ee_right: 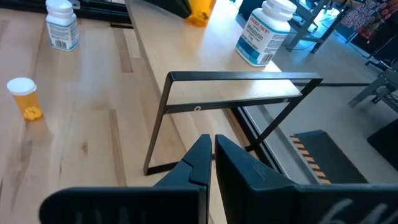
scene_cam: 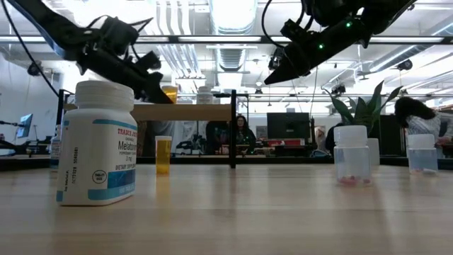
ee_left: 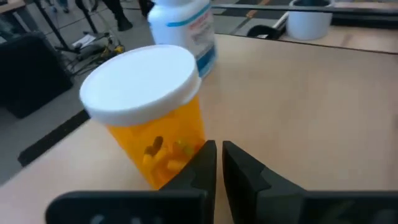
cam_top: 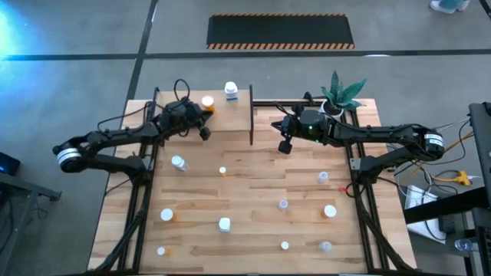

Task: Pick and place medicine bottles onto shelf by color
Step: Put the top large orange pill bottle on the shelf

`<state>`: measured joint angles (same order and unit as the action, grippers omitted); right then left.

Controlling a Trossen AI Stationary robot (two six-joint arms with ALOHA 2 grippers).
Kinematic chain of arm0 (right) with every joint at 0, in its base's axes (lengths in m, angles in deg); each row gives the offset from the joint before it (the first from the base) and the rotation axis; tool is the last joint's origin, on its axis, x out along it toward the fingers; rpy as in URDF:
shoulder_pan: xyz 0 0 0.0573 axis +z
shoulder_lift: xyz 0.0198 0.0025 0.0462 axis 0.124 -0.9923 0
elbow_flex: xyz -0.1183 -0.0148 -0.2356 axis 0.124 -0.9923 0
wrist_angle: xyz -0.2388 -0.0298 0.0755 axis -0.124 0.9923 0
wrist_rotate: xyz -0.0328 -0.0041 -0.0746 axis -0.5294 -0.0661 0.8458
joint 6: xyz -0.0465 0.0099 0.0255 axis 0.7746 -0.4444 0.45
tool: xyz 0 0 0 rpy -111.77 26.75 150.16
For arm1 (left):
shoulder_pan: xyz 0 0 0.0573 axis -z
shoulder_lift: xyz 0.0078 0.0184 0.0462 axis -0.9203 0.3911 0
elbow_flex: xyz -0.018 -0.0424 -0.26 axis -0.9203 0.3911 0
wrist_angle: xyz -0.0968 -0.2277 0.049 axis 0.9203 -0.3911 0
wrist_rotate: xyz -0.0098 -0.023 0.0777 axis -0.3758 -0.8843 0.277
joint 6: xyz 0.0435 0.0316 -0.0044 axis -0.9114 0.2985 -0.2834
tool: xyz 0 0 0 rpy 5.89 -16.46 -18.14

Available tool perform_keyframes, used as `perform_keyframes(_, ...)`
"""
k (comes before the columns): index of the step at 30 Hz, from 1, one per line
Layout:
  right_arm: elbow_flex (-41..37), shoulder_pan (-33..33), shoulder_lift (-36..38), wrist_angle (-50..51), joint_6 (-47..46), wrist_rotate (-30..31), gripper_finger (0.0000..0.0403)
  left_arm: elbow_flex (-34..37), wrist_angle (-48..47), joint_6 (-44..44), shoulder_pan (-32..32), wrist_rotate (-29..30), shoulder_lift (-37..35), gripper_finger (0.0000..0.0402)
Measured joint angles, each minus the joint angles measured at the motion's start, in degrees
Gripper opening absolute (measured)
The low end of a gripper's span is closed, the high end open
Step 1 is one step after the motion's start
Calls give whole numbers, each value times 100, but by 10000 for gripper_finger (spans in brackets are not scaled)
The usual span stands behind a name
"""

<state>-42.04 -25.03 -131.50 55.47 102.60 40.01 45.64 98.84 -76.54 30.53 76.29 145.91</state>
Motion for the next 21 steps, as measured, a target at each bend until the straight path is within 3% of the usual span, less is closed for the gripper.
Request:
perform_keyframes(7, 0, -2, 0, 1, 71, 0, 13, -420, -232, -179, -46, -12, 307, 10)
perform_keyframes(15, 0, -15, 0, 3, 190, 0, 13, -1038, -2115, -174, -41, 152, 102, 10)
perform_keyframes(21, 0, -72, 0, 1, 192, -2, 13, -1042, -2094, -165, -56, 368, 200, 10)
